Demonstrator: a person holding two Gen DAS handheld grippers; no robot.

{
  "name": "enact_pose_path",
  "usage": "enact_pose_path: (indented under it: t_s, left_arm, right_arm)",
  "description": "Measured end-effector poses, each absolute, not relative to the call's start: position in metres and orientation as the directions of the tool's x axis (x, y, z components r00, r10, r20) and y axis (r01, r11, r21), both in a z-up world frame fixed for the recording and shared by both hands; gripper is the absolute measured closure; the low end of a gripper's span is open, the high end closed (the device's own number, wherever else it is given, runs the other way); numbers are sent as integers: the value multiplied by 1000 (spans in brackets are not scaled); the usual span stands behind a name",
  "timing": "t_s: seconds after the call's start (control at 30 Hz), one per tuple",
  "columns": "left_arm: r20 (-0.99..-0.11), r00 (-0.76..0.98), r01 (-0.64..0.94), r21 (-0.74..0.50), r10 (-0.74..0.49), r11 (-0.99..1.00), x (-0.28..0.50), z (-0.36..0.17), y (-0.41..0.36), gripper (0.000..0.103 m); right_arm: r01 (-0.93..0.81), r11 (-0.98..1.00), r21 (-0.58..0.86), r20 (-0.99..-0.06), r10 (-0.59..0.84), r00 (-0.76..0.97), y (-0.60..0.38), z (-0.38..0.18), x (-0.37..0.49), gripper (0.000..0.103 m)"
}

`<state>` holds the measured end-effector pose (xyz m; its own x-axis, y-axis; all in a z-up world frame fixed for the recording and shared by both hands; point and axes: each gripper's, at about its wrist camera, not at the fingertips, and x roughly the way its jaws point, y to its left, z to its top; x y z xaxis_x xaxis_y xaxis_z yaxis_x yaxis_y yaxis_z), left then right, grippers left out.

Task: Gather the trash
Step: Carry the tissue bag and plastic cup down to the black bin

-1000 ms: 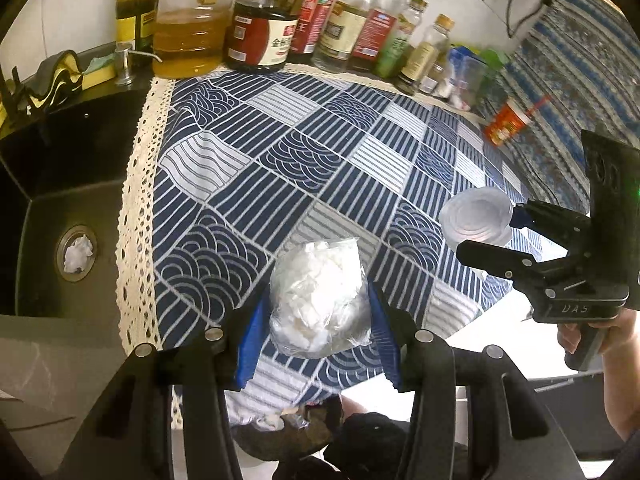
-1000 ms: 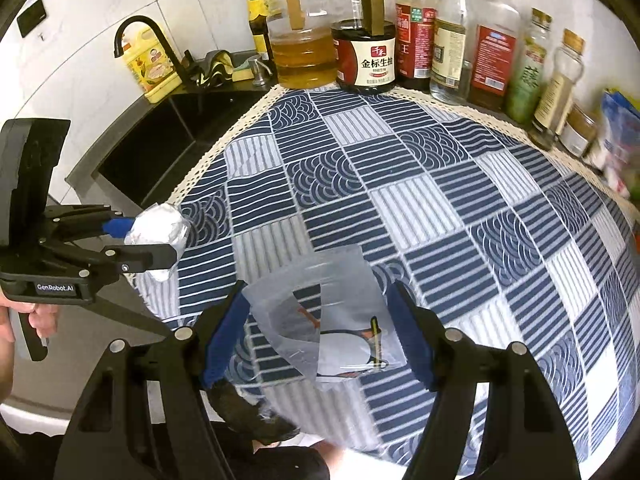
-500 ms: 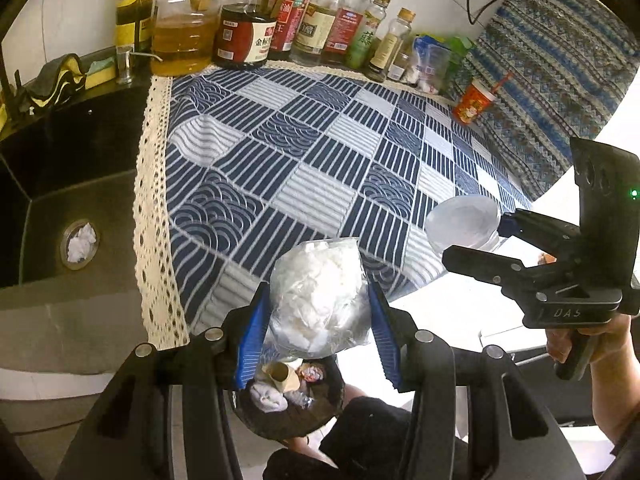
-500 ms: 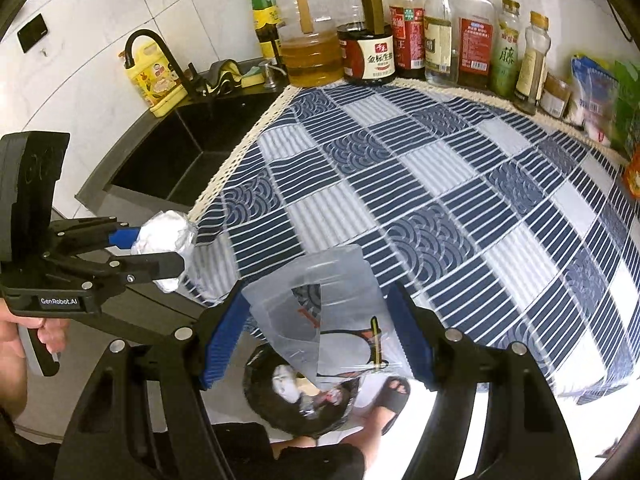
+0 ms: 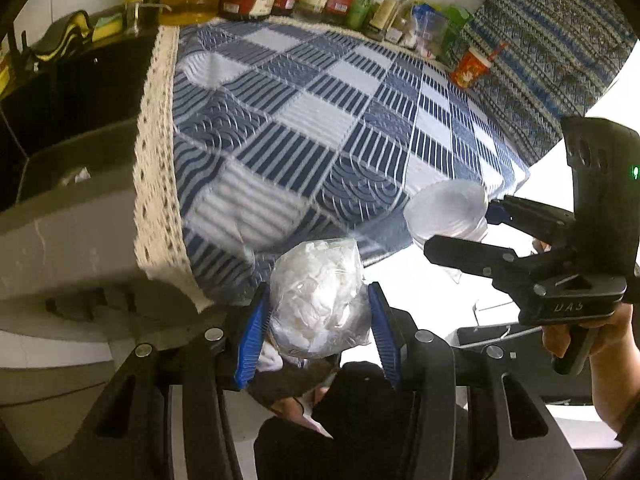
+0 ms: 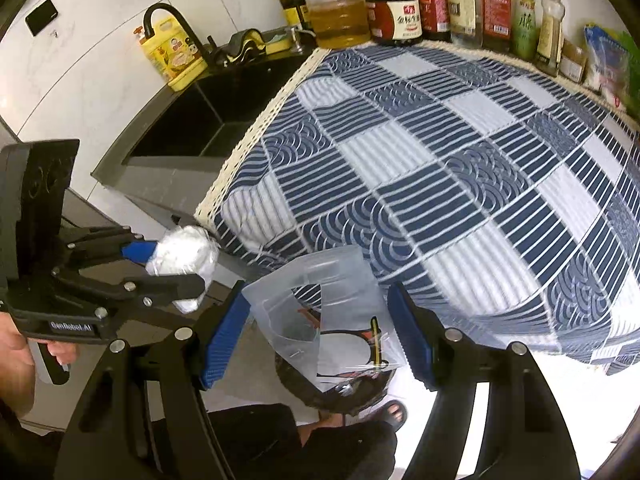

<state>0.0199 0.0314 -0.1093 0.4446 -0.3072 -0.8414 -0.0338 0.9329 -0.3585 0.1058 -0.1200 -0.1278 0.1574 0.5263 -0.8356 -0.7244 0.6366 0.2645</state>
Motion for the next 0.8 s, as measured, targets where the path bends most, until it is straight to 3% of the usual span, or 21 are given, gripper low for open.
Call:
enact_pose_path:
  t_s: [0.8]
  left_arm:
    - [-915, 152, -214, -400, -375, 891, -8, -247, 6, 57]
  right_arm:
    - [-535, 722, 439, -871, 489, -54, -153, -253, 97, 33]
